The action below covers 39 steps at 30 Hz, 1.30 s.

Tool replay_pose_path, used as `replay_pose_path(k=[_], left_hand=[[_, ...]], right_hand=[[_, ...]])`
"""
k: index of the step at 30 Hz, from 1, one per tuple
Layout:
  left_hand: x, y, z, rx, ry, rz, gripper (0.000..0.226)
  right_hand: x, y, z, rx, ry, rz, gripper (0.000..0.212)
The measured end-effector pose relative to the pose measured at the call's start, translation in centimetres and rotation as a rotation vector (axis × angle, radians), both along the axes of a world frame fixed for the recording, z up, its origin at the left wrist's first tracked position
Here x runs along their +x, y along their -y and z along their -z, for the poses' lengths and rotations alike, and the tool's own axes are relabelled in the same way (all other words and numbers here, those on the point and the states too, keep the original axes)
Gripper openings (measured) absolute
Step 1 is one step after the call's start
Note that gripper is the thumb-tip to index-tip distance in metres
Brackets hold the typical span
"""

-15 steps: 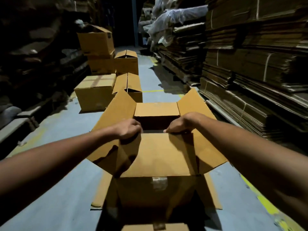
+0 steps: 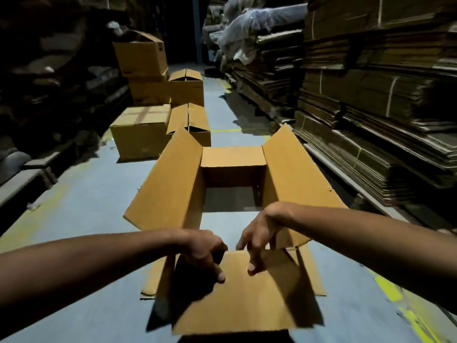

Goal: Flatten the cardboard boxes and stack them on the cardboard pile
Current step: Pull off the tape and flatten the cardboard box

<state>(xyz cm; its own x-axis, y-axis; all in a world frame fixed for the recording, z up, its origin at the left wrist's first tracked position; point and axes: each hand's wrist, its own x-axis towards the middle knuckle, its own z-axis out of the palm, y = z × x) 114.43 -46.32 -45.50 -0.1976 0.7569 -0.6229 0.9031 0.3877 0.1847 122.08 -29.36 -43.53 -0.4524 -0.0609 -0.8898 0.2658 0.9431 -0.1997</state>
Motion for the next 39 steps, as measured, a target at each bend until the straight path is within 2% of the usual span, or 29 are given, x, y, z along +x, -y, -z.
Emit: replay_pose_path(k=[2, 5, 7, 9, 12, 14, 18, 23, 26, 29, 33, 36, 39], left_hand=[[0.0, 0.1, 1.5, 0.107, -0.071, 0.017, 0.025], [-0.3, -0.1, 1.7, 0.145, -0.098, 0.027, 0.030], [-0.5, -0.4, 1.2, 0.118, -0.082, 0.072, 0.032], [-1.0, -0.8, 0.2, 0.062, 0.005, 0.072, 0.046], [-3.6, -2.5, -1.3, 0.077, 0.181, -0.113, 0.066], [-6.1, -4.5, -1.8, 0.171, 0.081, -0.135, 0.063], [-11.7, -9.2, -1.4, 0.239, -0.183, -0.193, 0.044], [-17.8, -13.7, 1.8, 0.207, -0.361, -0.227, 0.057], [-20.4, -15.8, 4.4, 0.229, -0.378, -0.252, 0.069], [-22.5, -17.6, 6.4, 0.264, -0.361, -0.303, 0.068], [-23.7, -19.0, 7.5, 0.334, -0.336, -0.384, 0.079], [-23.7, -19.4, 7.7, 0.563, -0.522, -0.373, 0.075], [-24.6, -19.9, 7.3, 0.771, -0.750, -0.313, 0.077]], right_hand=[[0.9, 0.9, 0.5, 0.061, -0.129, -0.101, 0.056], [1.5, 1.5, 0.1, 0.123, -0.269, -0.198, 0.050], [1.3, 1.5, 0.0, 0.115, -0.244, -0.195, 0.049], [0.8, 1.0, -0.3, 0.038, -0.130, -0.076, 0.047], [-2.0, -0.9, -0.7, -0.027, -0.073, 0.189, 0.050], [-4.5, -2.6, -0.8, 0.084, -0.185, 0.248, 0.054], [-8.7, -6.6, -1.3, 0.464, -0.451, 0.084, 0.046], [-12.0, -12.2, 0.1, 0.617, -0.660, 0.189, 0.035], [-13.9, -15.3, 2.2, 0.690, -0.711, 0.296, 0.050], [-15.0, -17.6, 4.4, 0.795, -0.802, 0.347, 0.064], [-15.5, -19.1, 6.8, 0.845, -0.906, 0.420, 0.109], [-16.2, -20.0, 7.9, 0.819, -0.967, 0.495, 0.125], [-17.0, -20.3, 8.3, 0.793, -1.121, 0.559, 0.139]])
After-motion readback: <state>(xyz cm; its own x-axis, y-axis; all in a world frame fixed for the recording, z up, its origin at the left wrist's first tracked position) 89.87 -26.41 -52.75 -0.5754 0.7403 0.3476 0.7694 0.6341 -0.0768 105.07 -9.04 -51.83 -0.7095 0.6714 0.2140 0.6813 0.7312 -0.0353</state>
